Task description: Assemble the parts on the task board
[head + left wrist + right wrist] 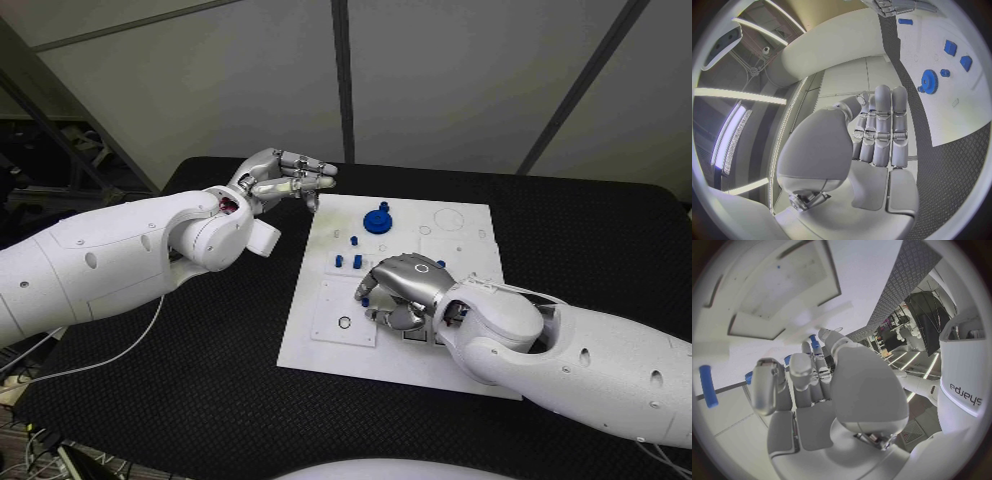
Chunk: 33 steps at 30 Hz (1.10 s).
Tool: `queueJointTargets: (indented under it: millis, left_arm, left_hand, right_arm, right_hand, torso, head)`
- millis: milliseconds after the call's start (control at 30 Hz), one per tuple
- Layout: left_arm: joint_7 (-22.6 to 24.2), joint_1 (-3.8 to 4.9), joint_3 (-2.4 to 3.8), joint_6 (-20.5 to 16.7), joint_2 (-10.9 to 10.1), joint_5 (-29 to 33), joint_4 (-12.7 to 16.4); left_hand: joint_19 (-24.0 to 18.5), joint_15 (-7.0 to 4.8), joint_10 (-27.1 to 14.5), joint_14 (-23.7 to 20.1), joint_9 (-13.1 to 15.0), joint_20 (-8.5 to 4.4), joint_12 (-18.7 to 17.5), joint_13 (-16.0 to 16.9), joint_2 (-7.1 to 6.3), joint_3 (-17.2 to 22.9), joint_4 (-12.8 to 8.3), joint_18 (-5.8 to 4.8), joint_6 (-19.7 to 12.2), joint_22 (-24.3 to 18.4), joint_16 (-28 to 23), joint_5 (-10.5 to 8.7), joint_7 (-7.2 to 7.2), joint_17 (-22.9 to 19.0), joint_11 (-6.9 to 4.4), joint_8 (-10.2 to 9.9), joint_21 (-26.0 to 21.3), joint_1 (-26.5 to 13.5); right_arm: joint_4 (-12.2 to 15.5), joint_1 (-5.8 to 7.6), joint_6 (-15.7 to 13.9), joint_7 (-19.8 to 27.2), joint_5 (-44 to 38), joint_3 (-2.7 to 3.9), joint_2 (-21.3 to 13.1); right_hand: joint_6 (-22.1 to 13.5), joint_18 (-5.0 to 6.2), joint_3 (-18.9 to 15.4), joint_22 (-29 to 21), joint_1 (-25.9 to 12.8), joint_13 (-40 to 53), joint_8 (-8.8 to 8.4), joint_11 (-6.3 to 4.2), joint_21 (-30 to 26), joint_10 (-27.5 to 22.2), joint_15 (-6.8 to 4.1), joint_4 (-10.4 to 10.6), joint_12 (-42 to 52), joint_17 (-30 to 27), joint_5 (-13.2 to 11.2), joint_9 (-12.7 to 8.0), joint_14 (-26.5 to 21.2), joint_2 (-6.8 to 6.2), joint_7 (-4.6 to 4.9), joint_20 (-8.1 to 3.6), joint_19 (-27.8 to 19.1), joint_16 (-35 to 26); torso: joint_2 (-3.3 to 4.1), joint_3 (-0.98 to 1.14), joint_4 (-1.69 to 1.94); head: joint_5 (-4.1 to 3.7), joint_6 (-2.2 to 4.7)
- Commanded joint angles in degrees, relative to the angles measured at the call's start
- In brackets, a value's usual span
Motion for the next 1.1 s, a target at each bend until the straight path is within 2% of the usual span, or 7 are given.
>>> queueJointTargets:
  millis: [33,400,500,600,733,900,1100]
  left_arm:
    - [-0.33,0.08,0.04,1.35,0.06,0.28,-0.06]
    - [-0.51,0.08,-0.10,1.88,0.27,0.29,-0.48]
    - [-0.46,0.08,-0.12,1.82,0.28,0.29,-0.60]
    - [-0.43,0.08,-0.14,1.80,0.29,0.29,-0.69]
    - [-0.43,0.07,-0.17,1.85,0.36,0.29,-0.79]
    - [-0.44,0.06,-0.20,1.89,0.43,0.29,-0.91]
    - [-0.46,0.05,-0.24,1.92,0.64,0.29,-1.02]
  left_hand:
    - [-0.23,0.10,-0.57,-0.38,-0.11,0.17,-0.24,0.08,0.47,-0.52,0.08,-0.24,-0.59,-0.16,-0.44,-0.22,0.07,-0.13,0.07,-0.25,-0.50,-0.57]
    - [-0.26,0.15,-0.64,-0.45,-0.13,0.23,-0.25,0.11,0.46,-0.65,0.16,-0.24,-0.66,-0.28,-0.56,-0.52,0.08,-0.18,0.09,-0.26,-0.69,-0.77]
    - [-0.27,0.15,-0.64,-0.45,-0.13,0.23,-0.25,0.11,0.46,-0.65,0.15,-0.24,-0.66,-0.29,-0.58,-0.54,0.08,-0.18,0.09,-0.26,-0.71,-0.77]
    - [-0.27,0.15,-0.64,-0.46,-0.13,0.23,-0.25,0.12,0.46,-0.66,0.15,-0.24,-0.66,-0.29,-0.58,-0.54,0.07,-0.18,0.09,-0.26,-0.72,-0.76]
    - [-0.27,0.15,-0.64,-0.46,-0.13,0.23,-0.25,0.12,0.46,-0.66,0.15,-0.24,-0.66,-0.29,-0.58,-0.54,0.07,-0.18,0.09,-0.26,-0.72,-0.76]
    - [-0.27,0.15,-0.64,-0.46,-0.13,0.23,-0.25,0.12,0.46,-0.66,0.15,-0.24,-0.66,-0.29,-0.58,-0.54,0.07,-0.18,0.09,-0.26,-0.72,-0.76]
    - [-0.27,0.15,-0.64,-0.46,-0.13,0.23,-0.25,0.12,0.46,-0.66,0.15,-0.24,-0.66,-0.29,-0.58,-0.54,0.07,-0.18,0.09,-0.26,-0.72,-0.76]
  right_arm:
    - [0.32,0.05,-4.48,0.95,1.86,-0.01,-0.35]
    - [3.56,0.07,-13.93,6.42,9.48,0.07,-4.87]
    - [4.64,0.17,-14.57,6.84,11.10,0.55,-6.89]
    - [5.52,0.34,-13.52,6.37,12.37,1.72,-9.05]
    - [6.38,0.94,-8.57,4.17,11.85,3.46,-11.63]
    - [6.25,2.20,-2.38,0.84,8.83,4.27,-13.80]
    - [4.33,2.83,0.98,-1.96,5.55,4.56,-14.15]
  right_hand:
    - [-0.49,1.35,-1.03,2.98,-0.37,0.06,-0.01,-0.13,-1.94,-0.95,-0.01,-0.27,0.31,-2.74,-0.17,-0.30,-1.11,-0.92,-0.71,0.32,-0.91,-2.16]
    - [-0.84,1.71,-3.16,1.40,-0.13,0.62,0.16,-0.47,-3.87,0.19,-0.22,-0.36,0.85,-6.08,0.32,-0.89,-1.45,-0.40,-0.93,0.23,-1.37,-4.36]
    - [-0.89,1.83,-3.25,0.93,-0.04,0.69,0.10,-0.53,-4.41,0.53,-0.26,-0.42,0.87,-6.88,0.40,-0.96,-1.61,-0.48,-0.95,0.17,-1.59,-4.94]
    - [-0.92,1.85,-3.30,0.85,-0.06,0.70,0.07,-0.54,-4.51,0.57,-0.26,-0.41,0.85,-7.02,0.39,-0.98,-1.65,-0.52,-0.93,0.17,-1.62,-5.04]
    - [-0.84,1.76,-3.28,1.12,0.05,0.72,0.11,-0.59,-4.24,0.77,-0.27,-0.42,0.82,-6.76,0.28,-1.01,-1.51,-0.39,-0.86,0.15,-1.44,-4.84]
    - [-0.53,1.54,-3.53,1.80,0.16,0.68,0.16,-0.59,-3.50,0.96,-0.22,-0.44,0.61,-6.26,-0.61,-1.05,-1.00,-0.45,-1.02,0.14,-0.96,-4.33]
    - [-0.56,1.67,-3.76,1.24,0.93,0.39,0.05,-0.39,-4.18,0.23,-0.07,-0.80,0.27,-7.23,-0.99,-1.20,-0.96,-0.49,-1.49,0.22,-1.16,-4.92]
  torso:
    - [-0.03,0.02,-0.01]
    - [-0.17,0.05,-0.07]
    - [-0.18,0.00,-0.10]
    - [-0.20,0.02,-0.15]
    - [-0.22,0.08,-0.16]
    - [-0.21,0.00,-0.21]
    - [-0.18,0.09,-0.08]
  head:
    - [-0.17,0.20]
    - [-0.68,0.72]
    - [-0.89,0.96]
    - [-1.36,1.36]
    - [-2.21,1.79]
    - [-3.01,2.30]
    - [-3.81,2.67]
